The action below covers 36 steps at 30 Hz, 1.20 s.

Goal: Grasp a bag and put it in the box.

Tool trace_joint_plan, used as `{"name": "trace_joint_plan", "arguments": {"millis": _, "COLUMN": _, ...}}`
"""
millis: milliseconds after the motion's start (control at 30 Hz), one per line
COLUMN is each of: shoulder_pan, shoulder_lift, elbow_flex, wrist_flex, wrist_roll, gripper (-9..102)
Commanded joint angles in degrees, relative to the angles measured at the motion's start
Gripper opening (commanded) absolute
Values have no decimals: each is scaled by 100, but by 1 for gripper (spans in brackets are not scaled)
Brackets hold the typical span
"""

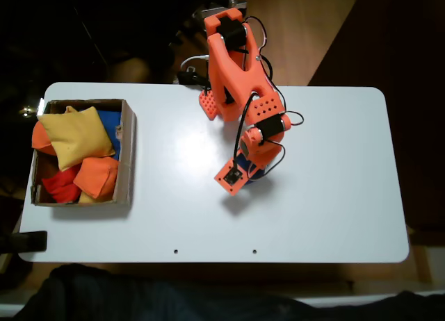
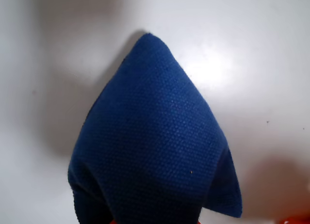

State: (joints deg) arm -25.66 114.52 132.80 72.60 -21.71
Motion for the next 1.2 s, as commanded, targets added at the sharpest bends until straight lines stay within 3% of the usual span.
{"name": "trace_joint_plan", "arguments": {"millis": 0, "shoulder_pan": 9, "shoulder_lift": 343, "elbow_flex": -264, "wrist_flex": 149, "wrist_roll": 53, "gripper": 0}}
{"name": "trace_joint_plan", "arguments": {"millis": 1167, "shoulder_pan": 826, "shoulder_lift": 1828, "elbow_flex": -1740, "wrist_flex": 1266, "wrist_roll": 413, "gripper": 0}}
